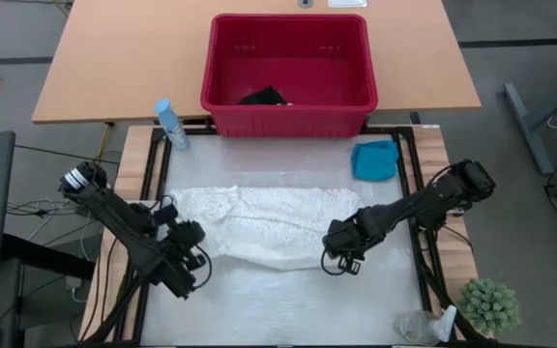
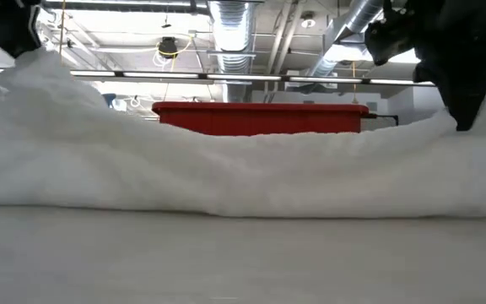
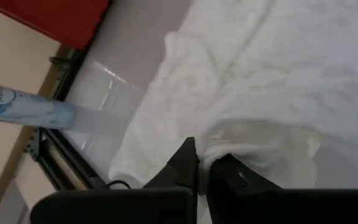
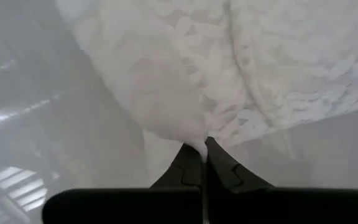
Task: Fold laundry
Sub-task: Fold the white blouse
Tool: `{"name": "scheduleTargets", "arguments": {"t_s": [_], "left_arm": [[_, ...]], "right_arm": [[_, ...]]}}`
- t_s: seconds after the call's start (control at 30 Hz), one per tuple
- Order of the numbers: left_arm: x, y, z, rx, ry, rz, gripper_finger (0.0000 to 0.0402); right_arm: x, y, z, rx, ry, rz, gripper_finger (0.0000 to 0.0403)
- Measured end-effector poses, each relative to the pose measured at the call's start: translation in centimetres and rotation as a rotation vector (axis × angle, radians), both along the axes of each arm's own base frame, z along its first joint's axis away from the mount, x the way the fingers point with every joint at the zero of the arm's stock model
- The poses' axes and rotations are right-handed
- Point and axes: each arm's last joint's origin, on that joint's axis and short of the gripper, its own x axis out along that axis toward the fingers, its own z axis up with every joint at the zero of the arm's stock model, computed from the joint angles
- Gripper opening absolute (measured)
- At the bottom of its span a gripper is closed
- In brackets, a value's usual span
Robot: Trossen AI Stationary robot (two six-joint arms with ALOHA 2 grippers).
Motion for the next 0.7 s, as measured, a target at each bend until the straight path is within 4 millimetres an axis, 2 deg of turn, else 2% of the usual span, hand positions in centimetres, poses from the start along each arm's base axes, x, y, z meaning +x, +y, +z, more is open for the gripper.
{"name": "scheduleTargets", "arguments": {"t_s": [0.13,0.3,0.7], "left_arm": [[-0.7,1.3,0.1,-0.015,-0.026,0.016,0.0],[-1.2,2.8,-1.1,-0.032,-0.016,0.037,0.0],[-1.2,5.5,-2.9,0.05,0.092,0.047,0.0]], "right_arm": [[0.2,-1.1,0.0,-0.019,0.015,-0.015,0.0019],[0.6,-2.4,0.0,-0.043,0.01,-0.034,0.0019],[0.7,-5.6,0.2,-0.111,0.042,-0.114,0.0019]]}}
